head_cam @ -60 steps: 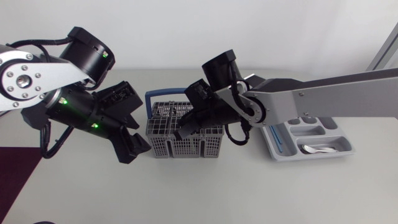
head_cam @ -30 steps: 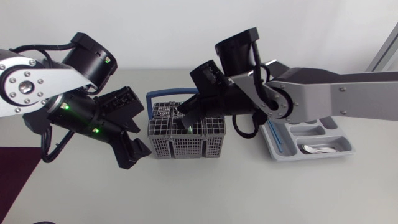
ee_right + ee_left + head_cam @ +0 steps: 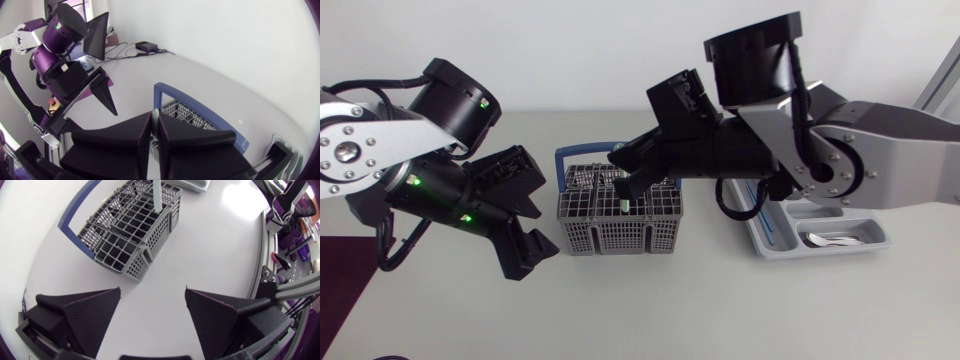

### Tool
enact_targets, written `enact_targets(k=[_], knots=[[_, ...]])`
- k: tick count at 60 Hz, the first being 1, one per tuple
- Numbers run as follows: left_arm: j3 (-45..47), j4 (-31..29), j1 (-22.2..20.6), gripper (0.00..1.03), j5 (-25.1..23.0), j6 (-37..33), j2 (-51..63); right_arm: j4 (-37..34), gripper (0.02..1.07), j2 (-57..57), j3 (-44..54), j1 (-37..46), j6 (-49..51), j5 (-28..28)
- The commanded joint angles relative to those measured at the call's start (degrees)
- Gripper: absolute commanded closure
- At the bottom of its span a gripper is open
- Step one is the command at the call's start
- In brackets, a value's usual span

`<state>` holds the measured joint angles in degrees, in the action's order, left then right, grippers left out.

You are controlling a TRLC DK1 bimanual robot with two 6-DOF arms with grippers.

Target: Unload the cutlery basket into the drawer organizer.

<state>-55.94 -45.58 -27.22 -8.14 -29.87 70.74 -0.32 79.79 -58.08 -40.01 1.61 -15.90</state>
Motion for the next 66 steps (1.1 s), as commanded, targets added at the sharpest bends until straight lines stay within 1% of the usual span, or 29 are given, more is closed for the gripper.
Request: enact_targets(k=[1, 10, 18, 28, 35, 45, 53, 66], knots=[[1.71, -0.38, -0.02, 0.06, -0.38, -0.72, -0.69, 0.93, 1.01, -2.01, 1.57, 0.37, -1.78, -0.53], [2.42, -0.3, 0.06, 0.06, -0.38, -0.72, -1.39, 1.9, 1.01, -4.82, 2.63, 1.34, -2.05, -1.41], [3.12, -0.21, 0.15, 0.06, -0.38, -0.72, -2.19, 1.72, 1.01, -7.98, 3.68, 3.62, -2.31, -4.05], [3.38, -0.12, -0.11, 0.06, -0.38, -0.63, -2.45, -1.79, 1.01, -14.4, 5.79, 9.69, -1.69, -7.21], [3.47, 0.41, -0.9, 0.06, -0.38, -0.54, -2.45, -4.69, 1.01, -19.14, 8.43, 15.4, -0.11, -9.68], [3.82, 1.81, -2.22, 0.06, -0.47, 0.07, -1.83, -9.35, 1.01, -25.56, 12.21, 21.2, 4.63, -9.94], [3.82, 1.81, -3.01, 0.06, -0.38, 0.51, -1.31, -12.16, 1.01, -28.99, 16.16, 28.5, 10.26, -11.35], [4.44, 2.43, -2.84, 0.06, -0.38, 0.51, -1.22, -12.69, 1.01, -29.43, 22.14, 39.57, 21.68, -12.49]])
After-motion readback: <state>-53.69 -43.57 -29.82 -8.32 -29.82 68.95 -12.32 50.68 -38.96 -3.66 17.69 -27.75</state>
